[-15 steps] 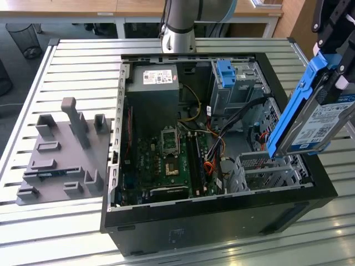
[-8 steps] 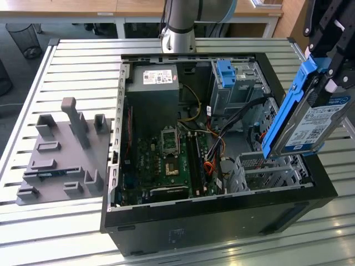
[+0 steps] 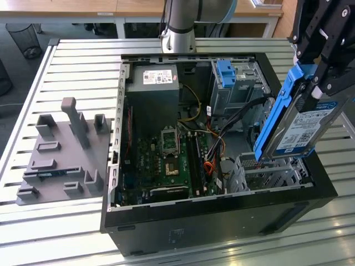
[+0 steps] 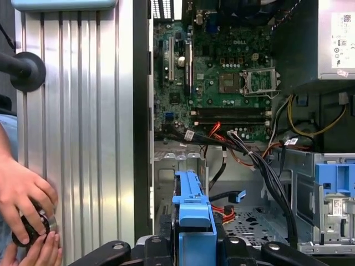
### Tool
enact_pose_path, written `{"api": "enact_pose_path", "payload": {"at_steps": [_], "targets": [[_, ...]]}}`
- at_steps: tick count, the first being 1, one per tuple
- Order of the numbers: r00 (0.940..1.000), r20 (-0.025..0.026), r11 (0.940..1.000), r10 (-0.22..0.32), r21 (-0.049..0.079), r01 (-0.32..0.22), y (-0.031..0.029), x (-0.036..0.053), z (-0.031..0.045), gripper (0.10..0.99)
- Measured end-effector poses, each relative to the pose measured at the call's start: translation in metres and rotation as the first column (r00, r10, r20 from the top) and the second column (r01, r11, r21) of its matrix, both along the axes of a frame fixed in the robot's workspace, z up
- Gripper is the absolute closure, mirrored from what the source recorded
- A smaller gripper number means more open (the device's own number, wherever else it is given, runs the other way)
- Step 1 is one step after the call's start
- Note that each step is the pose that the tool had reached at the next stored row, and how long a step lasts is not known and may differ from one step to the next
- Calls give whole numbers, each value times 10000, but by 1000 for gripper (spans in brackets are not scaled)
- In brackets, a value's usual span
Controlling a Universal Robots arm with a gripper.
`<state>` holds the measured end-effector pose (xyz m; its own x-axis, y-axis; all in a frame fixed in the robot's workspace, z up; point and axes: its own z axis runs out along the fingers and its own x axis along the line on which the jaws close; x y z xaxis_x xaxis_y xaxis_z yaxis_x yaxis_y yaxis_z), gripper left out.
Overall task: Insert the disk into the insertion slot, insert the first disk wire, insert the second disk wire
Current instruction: 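Insert the disk into the insertion slot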
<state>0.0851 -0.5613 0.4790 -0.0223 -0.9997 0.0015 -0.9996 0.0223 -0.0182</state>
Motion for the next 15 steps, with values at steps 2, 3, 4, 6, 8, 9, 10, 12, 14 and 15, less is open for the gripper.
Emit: {"api": "enact_pose_path", "payload": {"at_steps": [2,3,4,6,8,9,10,12,14,15], "targets": [[10000,0,10000,27,1,-27,8,-4,-36,718],[10000,0,10000,46,3,-46,9,-8,-55,718],[10000,0,10000,82,5,-82,9,-13,-74,718],[9998,0,9998,203,7,-203,11,-15,-100,718],[9996,0,9996,290,7,-290,11,-16,-116,718],[9995,0,9995,318,7,-318,11,-17,-122,718],[9994,0,9994,344,5,-344,11,-17,-128,718],[9993,0,9993,363,6,-363,17,-23,-143,718],[9993,0,9993,365,5,-365,43,-31,-153,718],[9993,0,9993,365,7,-365,61,-31,-159,718]]}}
